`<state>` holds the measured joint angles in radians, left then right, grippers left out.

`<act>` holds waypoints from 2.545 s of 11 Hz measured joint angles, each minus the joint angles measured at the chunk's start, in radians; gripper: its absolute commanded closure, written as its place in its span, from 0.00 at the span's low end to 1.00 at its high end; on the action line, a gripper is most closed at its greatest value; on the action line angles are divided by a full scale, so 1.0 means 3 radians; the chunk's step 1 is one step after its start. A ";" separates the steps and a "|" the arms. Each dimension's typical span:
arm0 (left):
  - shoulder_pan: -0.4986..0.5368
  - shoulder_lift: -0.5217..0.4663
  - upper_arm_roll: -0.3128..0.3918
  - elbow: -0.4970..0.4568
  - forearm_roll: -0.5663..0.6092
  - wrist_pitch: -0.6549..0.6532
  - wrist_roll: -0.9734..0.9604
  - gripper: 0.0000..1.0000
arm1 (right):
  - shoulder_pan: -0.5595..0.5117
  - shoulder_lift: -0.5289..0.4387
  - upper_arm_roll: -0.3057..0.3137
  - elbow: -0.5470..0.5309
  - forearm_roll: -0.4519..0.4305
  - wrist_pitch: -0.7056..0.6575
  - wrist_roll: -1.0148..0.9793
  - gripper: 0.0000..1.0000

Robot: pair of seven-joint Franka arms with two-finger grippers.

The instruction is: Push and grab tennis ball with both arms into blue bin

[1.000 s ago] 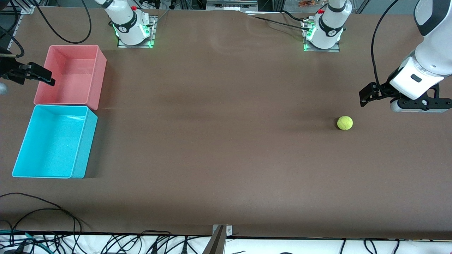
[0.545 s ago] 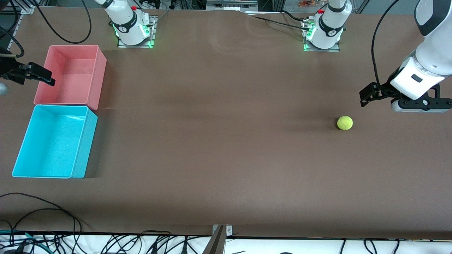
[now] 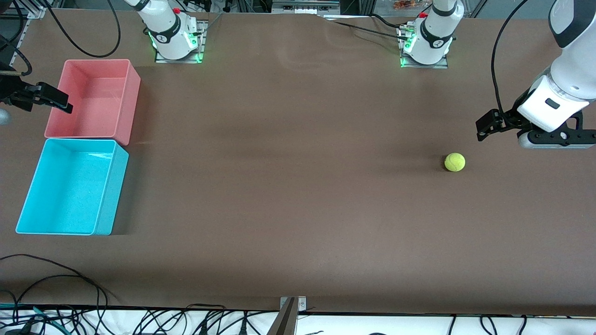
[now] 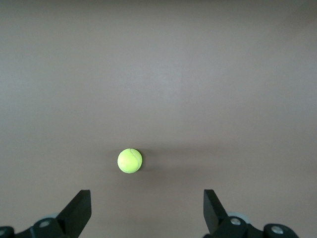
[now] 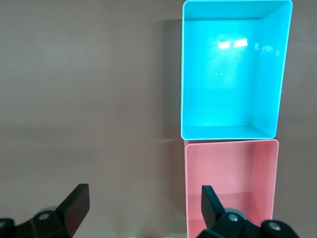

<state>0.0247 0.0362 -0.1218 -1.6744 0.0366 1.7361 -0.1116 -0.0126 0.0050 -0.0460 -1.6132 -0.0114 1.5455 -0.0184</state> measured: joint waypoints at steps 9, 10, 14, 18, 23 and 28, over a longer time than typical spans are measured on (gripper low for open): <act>0.0007 0.0000 0.0006 0.0052 0.0000 -0.0007 0.0005 0.00 | 0.0000 0.0000 -0.0001 0.0000 0.0000 0.0000 0.0000 0.00; 0.0007 0.0001 0.0006 0.0052 0.0000 -0.0013 0.0005 0.00 | 0.0000 0.0000 -0.0002 0.0000 0.0000 0.0000 0.0000 0.00; 0.0009 0.0001 0.0009 0.0052 0.0000 -0.0029 0.0005 0.00 | 0.0000 0.0000 -0.0002 0.0000 0.0000 0.0000 0.0000 0.00; 0.0033 0.0011 0.0011 0.0052 0.0000 -0.0056 0.0005 0.00 | 0.0000 0.0000 -0.0005 0.0000 0.0000 0.0000 0.0000 0.00; 0.0035 0.0024 0.0003 0.0090 0.0000 -0.0077 -0.0282 0.00 | 0.0000 0.0000 -0.0011 0.0000 0.0000 0.0000 0.0000 0.00; 0.0033 0.0033 -0.0018 0.0095 0.0000 -0.0160 -0.0297 0.00 | -0.0003 -0.0003 -0.0046 0.0070 0.0000 -0.0004 0.0000 0.00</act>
<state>0.0345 0.0463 -0.1272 -1.6458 0.0366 1.6881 -0.2006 -0.0136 0.0042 -0.0599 -1.5923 -0.0114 1.5444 -0.0184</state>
